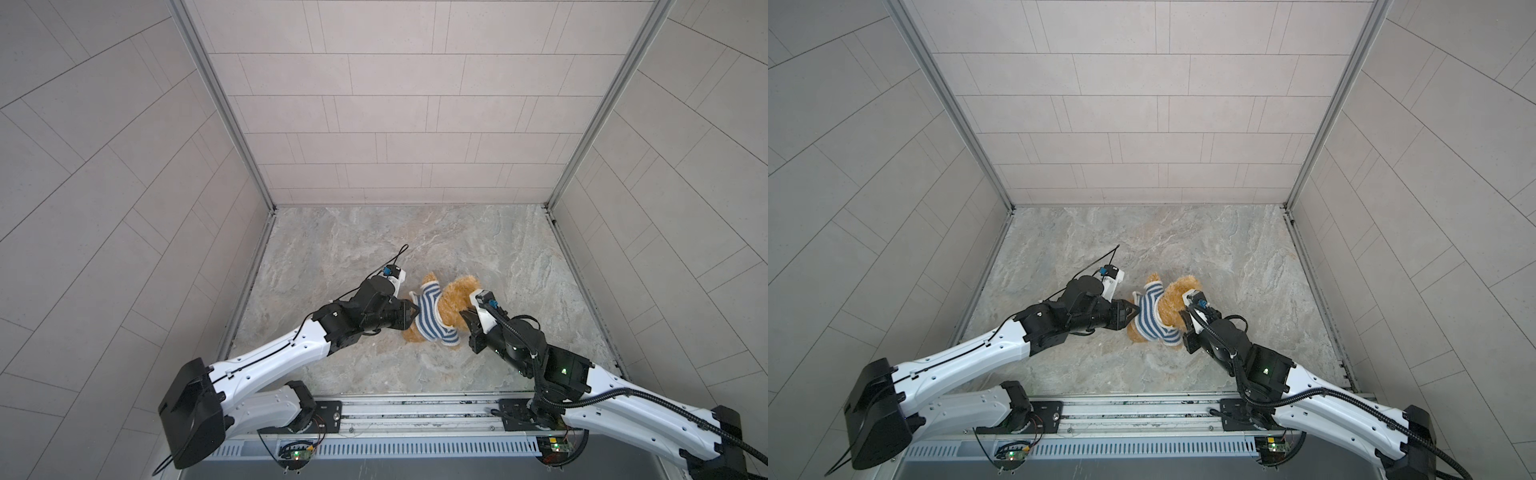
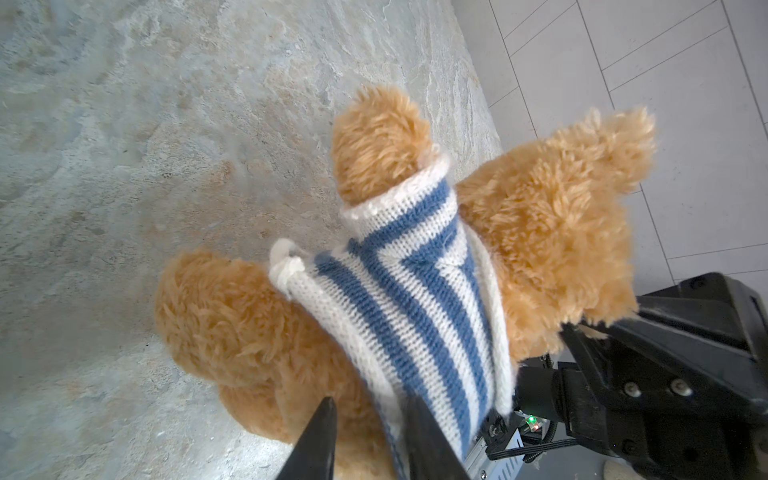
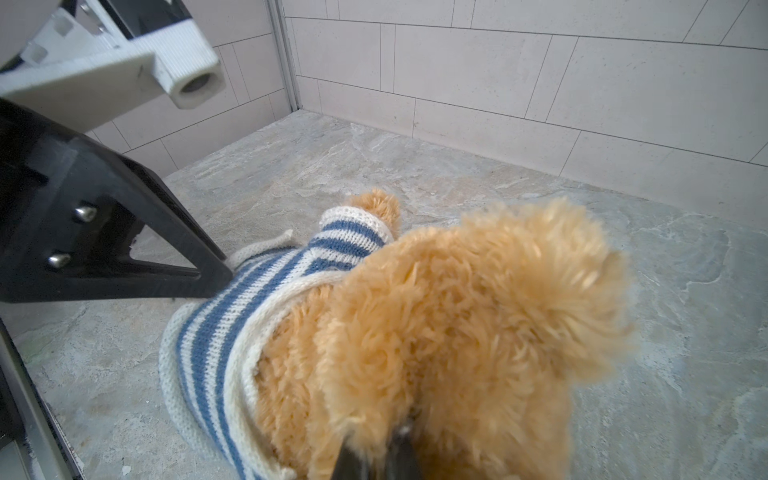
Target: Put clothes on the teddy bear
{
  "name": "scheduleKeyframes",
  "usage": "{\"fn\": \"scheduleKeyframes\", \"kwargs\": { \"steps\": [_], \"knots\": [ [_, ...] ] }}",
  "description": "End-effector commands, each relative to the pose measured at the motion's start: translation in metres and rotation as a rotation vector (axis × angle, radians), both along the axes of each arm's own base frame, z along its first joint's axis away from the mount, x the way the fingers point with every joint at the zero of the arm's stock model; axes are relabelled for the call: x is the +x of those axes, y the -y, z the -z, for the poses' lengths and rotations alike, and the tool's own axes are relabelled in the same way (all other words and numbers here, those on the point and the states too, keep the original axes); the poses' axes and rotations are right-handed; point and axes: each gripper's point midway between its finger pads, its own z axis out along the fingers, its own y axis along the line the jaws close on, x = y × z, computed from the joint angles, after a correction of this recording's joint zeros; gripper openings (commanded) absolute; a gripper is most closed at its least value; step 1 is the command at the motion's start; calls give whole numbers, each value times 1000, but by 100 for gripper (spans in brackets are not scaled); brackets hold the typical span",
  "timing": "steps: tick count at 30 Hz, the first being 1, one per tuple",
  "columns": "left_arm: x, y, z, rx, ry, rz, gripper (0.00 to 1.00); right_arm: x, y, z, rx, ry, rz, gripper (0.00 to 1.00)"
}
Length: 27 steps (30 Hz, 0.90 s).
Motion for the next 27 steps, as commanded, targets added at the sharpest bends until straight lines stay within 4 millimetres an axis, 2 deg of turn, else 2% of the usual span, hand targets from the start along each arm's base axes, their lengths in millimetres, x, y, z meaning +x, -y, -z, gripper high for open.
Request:
{"fn": "scheduleKeyframes", "kwargs": {
  "steps": [1,9,15,18,27],
  "knots": [
    [4,6,-14,-27,23,9,26,-1,-5,-18,49,48,-22,0],
    [0,-1,-8,-10,15,5,0,-3,-5,-17,46,59,-32,0],
    [3,-36,15,-13,-40,-107,0,0,14,-13,60,62,52,0],
    [5,-47,25,-53,-75,-140,0,3,26,-8,71,55,118,0],
    [3,-46,48,-16,-119,-127,0,4,28,-5,88,57,136,0]
  ]
}}
